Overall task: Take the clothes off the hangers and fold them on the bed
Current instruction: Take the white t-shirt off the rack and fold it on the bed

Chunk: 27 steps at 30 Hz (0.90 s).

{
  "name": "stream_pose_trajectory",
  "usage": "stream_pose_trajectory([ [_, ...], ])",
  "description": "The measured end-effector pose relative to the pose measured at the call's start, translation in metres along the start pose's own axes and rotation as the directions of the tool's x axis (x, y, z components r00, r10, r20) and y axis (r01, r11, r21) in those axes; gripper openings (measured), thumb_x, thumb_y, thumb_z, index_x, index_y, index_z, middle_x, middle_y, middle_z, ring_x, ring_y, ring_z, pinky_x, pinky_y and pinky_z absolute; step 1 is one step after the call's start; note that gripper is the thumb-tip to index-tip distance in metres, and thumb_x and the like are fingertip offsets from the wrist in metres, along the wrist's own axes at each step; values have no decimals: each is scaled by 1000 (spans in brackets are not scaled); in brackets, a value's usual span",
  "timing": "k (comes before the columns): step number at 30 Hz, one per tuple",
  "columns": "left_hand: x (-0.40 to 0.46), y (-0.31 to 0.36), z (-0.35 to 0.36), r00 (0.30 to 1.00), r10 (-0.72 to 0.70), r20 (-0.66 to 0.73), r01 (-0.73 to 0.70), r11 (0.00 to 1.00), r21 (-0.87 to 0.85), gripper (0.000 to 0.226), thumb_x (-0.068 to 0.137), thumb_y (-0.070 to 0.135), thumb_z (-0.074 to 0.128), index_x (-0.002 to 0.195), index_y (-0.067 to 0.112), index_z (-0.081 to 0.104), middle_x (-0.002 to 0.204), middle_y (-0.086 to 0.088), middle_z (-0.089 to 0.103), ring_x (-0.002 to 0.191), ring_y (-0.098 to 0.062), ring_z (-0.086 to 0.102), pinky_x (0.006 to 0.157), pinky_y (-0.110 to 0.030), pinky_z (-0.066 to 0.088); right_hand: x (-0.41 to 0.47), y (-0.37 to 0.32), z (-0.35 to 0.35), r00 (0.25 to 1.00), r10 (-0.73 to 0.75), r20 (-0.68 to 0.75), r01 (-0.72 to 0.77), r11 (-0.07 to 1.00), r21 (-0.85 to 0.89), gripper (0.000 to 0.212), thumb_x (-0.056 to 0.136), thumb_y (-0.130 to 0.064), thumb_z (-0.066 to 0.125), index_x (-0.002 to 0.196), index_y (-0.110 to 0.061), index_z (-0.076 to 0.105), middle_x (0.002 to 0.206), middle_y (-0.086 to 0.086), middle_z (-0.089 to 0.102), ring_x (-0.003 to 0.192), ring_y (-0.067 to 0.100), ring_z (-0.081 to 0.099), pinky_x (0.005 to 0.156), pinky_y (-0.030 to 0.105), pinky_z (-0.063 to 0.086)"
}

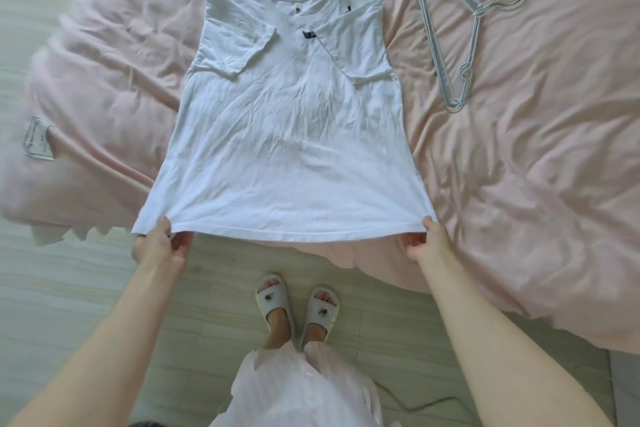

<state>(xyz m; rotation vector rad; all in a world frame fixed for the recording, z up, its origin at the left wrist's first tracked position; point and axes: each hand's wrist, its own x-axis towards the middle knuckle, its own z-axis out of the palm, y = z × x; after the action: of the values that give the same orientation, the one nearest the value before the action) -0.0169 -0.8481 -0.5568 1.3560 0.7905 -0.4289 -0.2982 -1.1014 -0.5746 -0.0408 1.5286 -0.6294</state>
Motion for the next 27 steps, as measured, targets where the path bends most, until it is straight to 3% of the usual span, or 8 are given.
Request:
stream_pose_trajectory([
  [5,-26,37,23,993,61,100,-50,993,-105,29,94,0,48,120,12,52,99,-3,64,85,-18,65,59,-33,58,-40,-38,21,992,-124,-14,124,990,64,8,92,-6,53,89,-12,56,82,6,58,68,17,57,38,22,51],
  [8,-39,60,43,985,91,145,-73,989,-125,26,94,0,46,119,3,53,110,-10,63,94,-22,64,58,-29,57,-62,-60,43,981,-192,-15,192,976,103,22,88,0,53,110,-4,57,84,10,58,69,19,58,45,27,54],
  [10,-46,77,62,983,113,145,-92,985,-145,15,94,0,47,108,3,52,101,-11,61,87,-21,63,63,-30,56,-77,-76,62,969,-248,-14,248,962,113,28,88,0,54,116,-1,55,80,9,55,68,19,56,43,26,53],
  [14,-52,112,107,983,139,119,-109,967,-229,18,93,0,48,108,7,41,86,-8,50,71,-18,57,75,-34,56,-102,-104,104,938,-346,-3,346,936,66,4,91,-6,53,95,-6,53,76,7,51,63,16,54,50,24,55],
  [17,-49,132,139,979,177,100,-145,953,-266,19,92,1,53,108,6,43,85,-7,49,70,-17,55,58,-29,57,-106,-125,135,922,-385,-31,386,920,65,21,91,-6,54,71,-8,46,75,5,48,62,15,51,64,30,57],
  [19,-43,146,165,978,190,85,-162,953,-257,18,91,1,54,105,4,43,84,-7,47,69,-18,55,49,-26,55,-103,-139,161,916,-399,-22,400,914,63,23,91,-4,53,70,-8,45,76,7,49,62,17,52,58,29,58],
  [23,-22,171,223,979,174,109,-146,963,-228,15,91,0,52,80,6,43,82,-8,46,67,-19,55,56,-30,57,-89,-162,218,906,-424,-8,424,904,57,17,91,-4,53,75,-6,48,75,8,50,60,18,53,56,29,58],
  [27,14,193,284,979,155,130,-132,977,-170,19,92,-1,49,78,8,40,81,-9,48,67,-18,56,66,-32,57,-67,-178,283,900,-435,-19,436,899,47,7,93,-6,52,98,-2,50,76,9,51,60,18,55,49,27,56],
])
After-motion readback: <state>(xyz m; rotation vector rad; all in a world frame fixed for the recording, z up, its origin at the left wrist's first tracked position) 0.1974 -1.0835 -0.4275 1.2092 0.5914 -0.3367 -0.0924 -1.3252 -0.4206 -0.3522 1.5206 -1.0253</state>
